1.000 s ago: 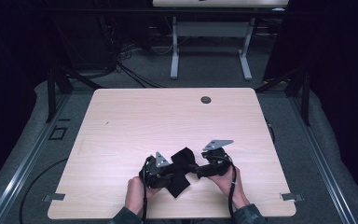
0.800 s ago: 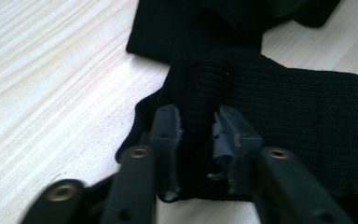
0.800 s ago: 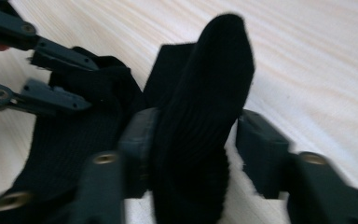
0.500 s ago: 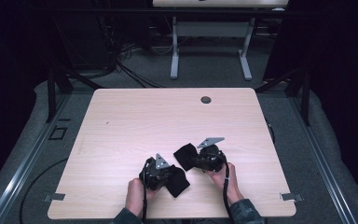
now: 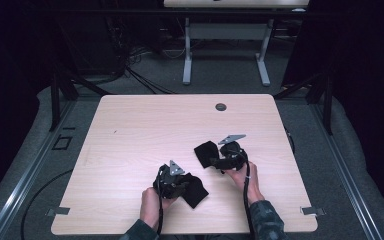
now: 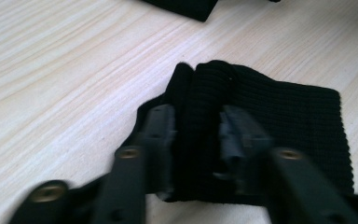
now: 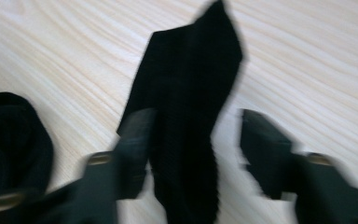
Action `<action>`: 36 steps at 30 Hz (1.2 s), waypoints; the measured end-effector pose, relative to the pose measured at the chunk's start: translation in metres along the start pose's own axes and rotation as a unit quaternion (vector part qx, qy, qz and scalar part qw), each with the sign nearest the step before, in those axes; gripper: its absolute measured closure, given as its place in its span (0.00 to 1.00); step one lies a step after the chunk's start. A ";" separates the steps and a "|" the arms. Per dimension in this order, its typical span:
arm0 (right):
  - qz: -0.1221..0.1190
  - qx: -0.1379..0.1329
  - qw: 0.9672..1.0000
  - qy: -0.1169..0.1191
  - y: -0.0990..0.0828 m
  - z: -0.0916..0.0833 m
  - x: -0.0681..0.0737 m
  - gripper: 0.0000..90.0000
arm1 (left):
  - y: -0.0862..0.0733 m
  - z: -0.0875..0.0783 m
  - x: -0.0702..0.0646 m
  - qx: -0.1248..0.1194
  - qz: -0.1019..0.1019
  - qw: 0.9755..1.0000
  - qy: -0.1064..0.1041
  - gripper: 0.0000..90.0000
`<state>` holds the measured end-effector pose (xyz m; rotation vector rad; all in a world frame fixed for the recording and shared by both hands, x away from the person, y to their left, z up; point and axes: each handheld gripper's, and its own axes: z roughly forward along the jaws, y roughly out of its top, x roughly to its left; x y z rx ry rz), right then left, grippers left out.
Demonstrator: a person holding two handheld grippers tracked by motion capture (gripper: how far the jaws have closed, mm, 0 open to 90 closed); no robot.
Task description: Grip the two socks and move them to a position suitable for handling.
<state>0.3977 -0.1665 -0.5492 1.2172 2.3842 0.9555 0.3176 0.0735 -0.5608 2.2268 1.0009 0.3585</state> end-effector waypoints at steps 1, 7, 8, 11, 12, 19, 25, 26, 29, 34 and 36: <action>0.002 -0.007 1.000 0.005 -0.003 -0.004 -0.001 0.36 | 0.000 0.000 0.000 0.000 0.000 1.000 0.000 0.57; 0.012 -0.030 0.999 -0.004 -0.011 -0.036 -0.001 0.20 | -0.003 -0.018 0.007 -0.025 -0.008 1.000 0.017 0.29; 0.013 -0.035 0.999 -0.002 -0.014 -0.042 -0.001 0.19 | -0.005 -0.026 0.011 -0.037 -0.014 0.999 0.009 0.26; 0.013 -0.036 0.999 0.000 -0.020 -0.055 -0.001 0.17 | -0.009 -0.037 0.014 -0.052 -0.018 0.998 0.018 0.17; 0.022 -0.042 0.999 0.005 -0.023 -0.059 -0.001 0.17 | -0.012 -0.040 0.017 -0.056 -0.019 0.998 0.020 0.17; 0.045 -0.040 0.998 0.016 -0.042 -0.077 0.003 0.19 | -0.039 -0.046 0.041 -0.063 -0.046 0.995 0.069 0.09; 0.054 -0.029 0.998 0.022 -0.055 -0.074 0.019 0.24 | -0.056 -0.041 0.050 -0.066 -0.057 0.992 0.095 0.02; 0.051 -0.026 0.998 0.024 -0.056 -0.073 0.022 0.24 | -0.058 -0.041 0.051 -0.071 -0.060 0.991 0.099 0.01; 0.044 -0.018 0.999 0.026 -0.056 -0.069 0.031 0.25 | -0.062 -0.041 0.053 -0.070 -0.064 0.990 0.106 0.00; 0.031 -0.013 0.999 0.035 -0.056 -0.064 0.049 0.29 | -0.068 -0.035 0.059 -0.062 -0.081 0.989 0.105 0.00; 0.024 -0.009 0.999 0.040 -0.054 -0.061 0.056 0.31 | -0.070 -0.030 0.060 -0.051 -0.080 0.990 0.100 0.00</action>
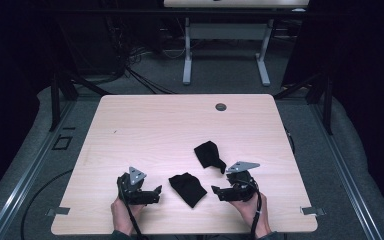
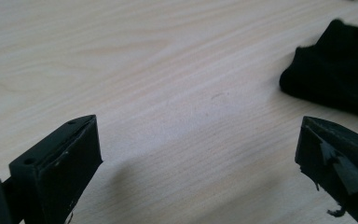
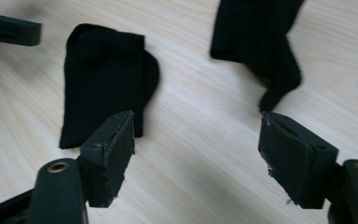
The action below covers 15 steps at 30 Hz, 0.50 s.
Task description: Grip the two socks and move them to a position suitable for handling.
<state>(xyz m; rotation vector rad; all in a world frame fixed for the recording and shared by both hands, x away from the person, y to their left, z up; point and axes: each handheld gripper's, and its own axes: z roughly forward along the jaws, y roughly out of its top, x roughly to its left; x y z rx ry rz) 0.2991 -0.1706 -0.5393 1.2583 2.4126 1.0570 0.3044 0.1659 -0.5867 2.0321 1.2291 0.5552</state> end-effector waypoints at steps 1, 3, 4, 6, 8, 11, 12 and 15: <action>0.000 0.000 1.000 0.000 0.000 0.000 0.000 0.31 | 0.000 0.000 0.000 0.000 0.000 1.000 0.000 0.00; -0.006 0.002 1.000 0.011 0.001 0.009 0.011 0.36 | -0.002 0.003 -0.002 0.004 0.005 1.000 0.005 0.00; -0.011 0.005 1.000 0.015 0.001 0.013 0.015 0.37 | -0.002 0.002 -0.002 0.000 0.008 1.000 0.010 0.00; -0.014 0.012 1.000 0.022 0.001 0.016 0.018 0.38 | -0.003 0.003 -0.002 0.004 0.002 1.000 0.010 0.00; -0.031 0.021 0.999 0.023 0.002 0.024 0.031 0.42 | -0.002 0.004 -0.002 0.012 0.004 1.000 0.013 0.00; -0.043 0.033 0.998 0.020 0.000 0.034 0.037 0.47 | -0.002 0.005 -0.004 0.013 0.011 1.000 0.017 0.00; -0.044 0.037 0.998 0.015 -0.001 0.036 0.038 0.50 | -0.002 0.005 -0.004 0.013 0.011 1.000 0.018 0.00; -0.040 0.041 0.998 0.012 -0.003 0.045 0.037 0.63 | -0.002 0.006 -0.004 0.014 0.006 1.000 0.014 0.00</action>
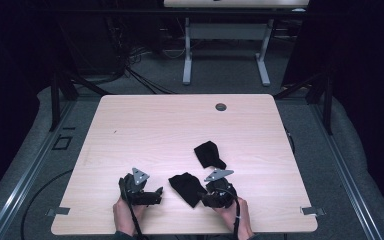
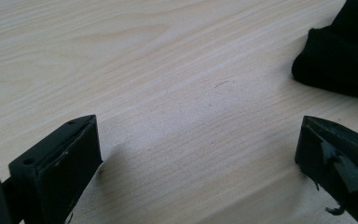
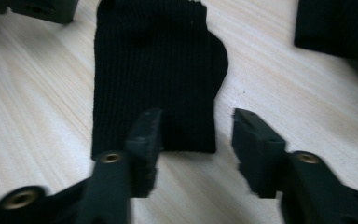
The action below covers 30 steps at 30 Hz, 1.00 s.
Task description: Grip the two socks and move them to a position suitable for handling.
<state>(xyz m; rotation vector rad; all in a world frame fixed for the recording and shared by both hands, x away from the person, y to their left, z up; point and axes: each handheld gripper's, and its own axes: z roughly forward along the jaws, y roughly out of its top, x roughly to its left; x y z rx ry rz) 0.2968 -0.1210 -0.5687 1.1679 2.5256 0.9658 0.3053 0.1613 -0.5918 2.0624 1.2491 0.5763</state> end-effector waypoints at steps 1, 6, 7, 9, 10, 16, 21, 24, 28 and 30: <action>0.000 0.000 1.000 0.000 0.000 0.000 0.000 0.63 | 0.000 0.000 0.000 0.000 0.000 1.000 0.000 0.00; 0.001 -0.003 1.000 0.004 0.000 0.001 -0.003 0.80 | 0.000 0.000 0.000 -0.001 -0.003 1.000 -0.001 0.00; 0.000 -0.005 1.000 0.002 0.000 0.002 -0.003 0.86 | 0.000 0.000 0.000 0.000 0.000 1.000 -0.001 0.00; -0.003 -0.001 1.000 0.005 0.000 0.003 -0.003 0.91 | 0.000 0.000 0.000 -0.001 -0.002 1.000 -0.001 0.00; -0.003 -0.001 1.000 0.005 0.000 0.003 -0.003 0.91 | 0.000 0.000 0.000 -0.002 -0.003 1.000 -0.001 0.00; -0.010 -0.004 1.000 0.010 0.000 -0.001 -0.008 0.94 | 0.000 0.000 0.001 0.001 -0.001 1.000 -0.004 0.00; -0.006 -0.014 1.000 0.016 0.000 -0.012 -0.014 0.94 | 0.000 0.000 0.000 0.000 0.001 1.000 -0.003 0.00; -0.009 -0.015 1.000 0.015 -0.001 -0.018 -0.019 0.94 | 0.000 0.000 -0.001 -0.003 0.003 1.000 -0.002 0.00; 0.001 -0.007 1.000 0.019 -0.004 -0.022 -0.028 0.93 | 0.000 0.000 -0.001 -0.002 0.008 1.000 0.000 0.00; 0.008 0.003 1.000 0.019 -0.004 -0.018 -0.032 0.79 | 0.000 -0.001 -0.001 -0.005 0.012 1.000 -0.004 0.02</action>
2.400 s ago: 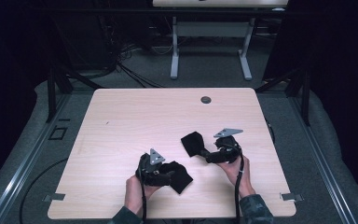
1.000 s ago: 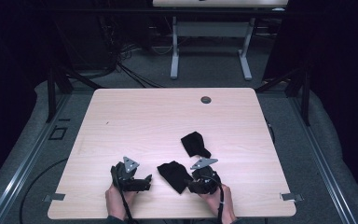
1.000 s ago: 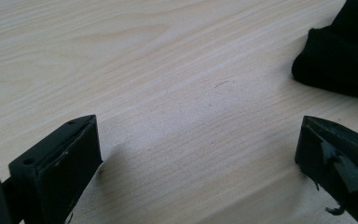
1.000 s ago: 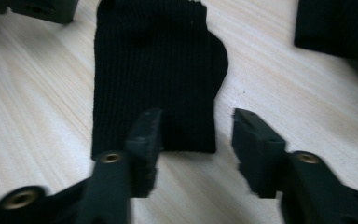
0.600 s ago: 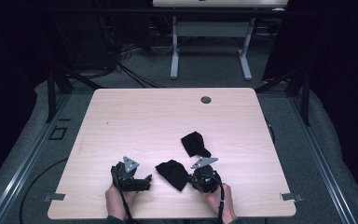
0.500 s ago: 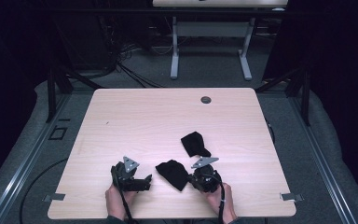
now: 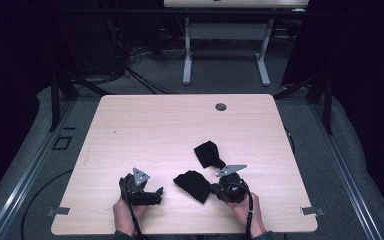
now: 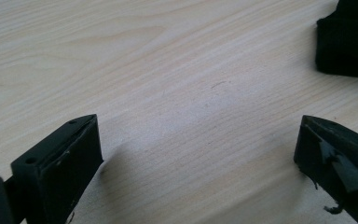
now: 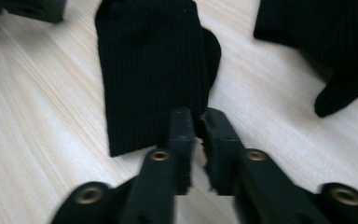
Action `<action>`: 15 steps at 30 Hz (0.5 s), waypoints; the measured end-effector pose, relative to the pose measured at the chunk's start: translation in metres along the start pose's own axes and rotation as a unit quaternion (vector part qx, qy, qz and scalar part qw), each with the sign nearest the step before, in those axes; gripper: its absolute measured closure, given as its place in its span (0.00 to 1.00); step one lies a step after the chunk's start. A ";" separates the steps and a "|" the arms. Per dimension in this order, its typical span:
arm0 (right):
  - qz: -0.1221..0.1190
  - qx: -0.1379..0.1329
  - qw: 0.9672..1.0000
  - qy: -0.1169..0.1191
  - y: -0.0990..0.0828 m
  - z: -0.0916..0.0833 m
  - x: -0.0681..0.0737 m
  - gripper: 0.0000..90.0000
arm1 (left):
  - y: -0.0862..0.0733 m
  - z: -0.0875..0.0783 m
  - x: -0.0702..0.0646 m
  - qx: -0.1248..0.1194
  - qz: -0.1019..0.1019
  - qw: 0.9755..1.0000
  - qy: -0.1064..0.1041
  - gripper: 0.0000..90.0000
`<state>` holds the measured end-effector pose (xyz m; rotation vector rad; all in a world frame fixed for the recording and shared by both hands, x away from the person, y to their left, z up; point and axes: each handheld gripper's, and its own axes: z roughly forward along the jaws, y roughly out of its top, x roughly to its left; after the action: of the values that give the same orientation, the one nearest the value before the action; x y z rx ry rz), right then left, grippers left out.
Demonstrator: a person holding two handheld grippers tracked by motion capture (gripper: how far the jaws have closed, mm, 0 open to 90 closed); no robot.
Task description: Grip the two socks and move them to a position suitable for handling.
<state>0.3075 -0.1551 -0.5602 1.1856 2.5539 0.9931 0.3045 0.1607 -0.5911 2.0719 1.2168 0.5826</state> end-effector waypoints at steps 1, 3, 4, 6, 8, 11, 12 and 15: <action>0.007 -0.004 1.000 -0.001 0.000 0.000 -0.001 0.76 | 0.000 0.000 0.000 -0.004 -0.004 1.000 -0.003 0.04; 0.021 -0.016 1.000 -0.002 0.000 -0.002 0.000 0.63 | 0.001 -0.001 -0.004 -0.010 -0.015 1.000 -0.020 0.08; 0.021 -0.016 1.000 -0.002 0.000 -0.002 0.000 0.63 | 0.001 -0.001 -0.004 -0.010 -0.015 1.000 -0.020 0.11; 0.020 -0.016 1.000 -0.009 0.001 -0.002 0.004 0.57 | 0.006 0.002 -0.014 -0.008 -0.007 0.999 -0.041 0.18; 0.022 -0.017 1.000 -0.010 0.000 0.001 0.004 0.58 | 0.010 0.004 -0.019 -0.006 0.004 0.999 -0.053 0.19; 0.014 -0.007 1.000 -0.011 0.000 0.010 0.008 0.68 | 0.022 0.008 -0.028 -0.007 0.025 0.997 -0.076 0.28; 0.015 -0.007 1.000 -0.014 0.000 0.011 0.009 0.71 | 0.025 0.009 -0.028 -0.008 0.030 0.996 -0.082 0.30; 0.012 -0.007 1.000 -0.009 0.000 0.013 0.008 0.76 | 0.030 0.013 -0.029 -0.004 0.043 0.994 -0.097 0.35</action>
<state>0.3075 -0.1430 -0.5688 1.2195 2.5216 0.9988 0.3172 0.1205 -0.5789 2.1268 1.0169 0.4119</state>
